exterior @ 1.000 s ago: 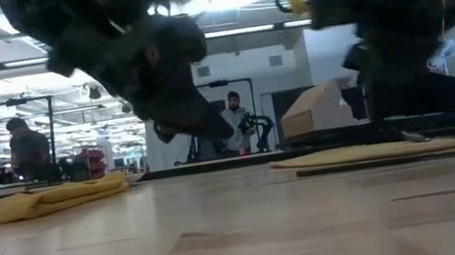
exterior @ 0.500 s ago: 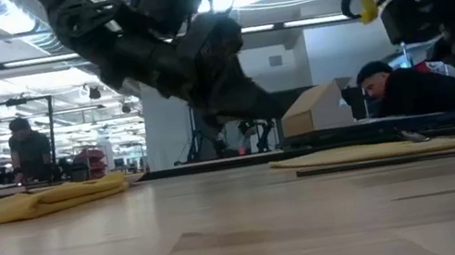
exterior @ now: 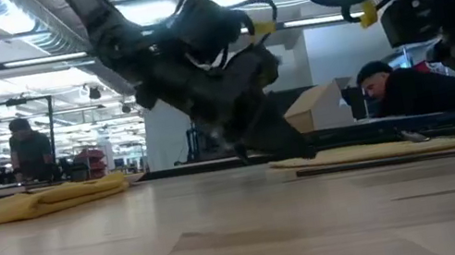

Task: Set table place
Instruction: Put the knife to the left of the spoon on the woven mat

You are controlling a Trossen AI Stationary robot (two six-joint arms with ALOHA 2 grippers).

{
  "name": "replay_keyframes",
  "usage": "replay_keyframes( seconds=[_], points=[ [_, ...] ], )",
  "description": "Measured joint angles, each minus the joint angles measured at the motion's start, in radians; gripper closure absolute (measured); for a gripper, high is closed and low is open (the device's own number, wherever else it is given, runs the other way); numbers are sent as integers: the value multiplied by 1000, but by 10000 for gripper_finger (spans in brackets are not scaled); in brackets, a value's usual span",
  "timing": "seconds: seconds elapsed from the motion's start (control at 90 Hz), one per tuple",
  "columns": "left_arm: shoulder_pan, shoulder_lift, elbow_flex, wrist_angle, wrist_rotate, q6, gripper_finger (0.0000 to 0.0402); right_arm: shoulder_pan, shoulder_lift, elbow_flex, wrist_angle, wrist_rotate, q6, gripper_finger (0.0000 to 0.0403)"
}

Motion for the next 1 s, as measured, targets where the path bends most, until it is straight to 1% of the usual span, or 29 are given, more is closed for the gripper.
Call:
replay_keyframes(
  seconds=[0.233,0.478,0.722,0.889,1.0],
  points=[
    [10,1,26,-79,-6,53,402,0,0,0,-3,4,0,403],
    [-32,52,30,-67,-11,53,402,0,0,0,-2,4,-1,403],
    [-105,57,32,-79,-35,-16,402,0,-1,0,-3,4,-1,403],
    [-159,58,32,-82,-14,-75,402,0,-1,0,-4,19,-2,403],
    [-189,61,29,-46,-7,-122,402,0,-1,0,-5,50,-3,403]
  ],
)
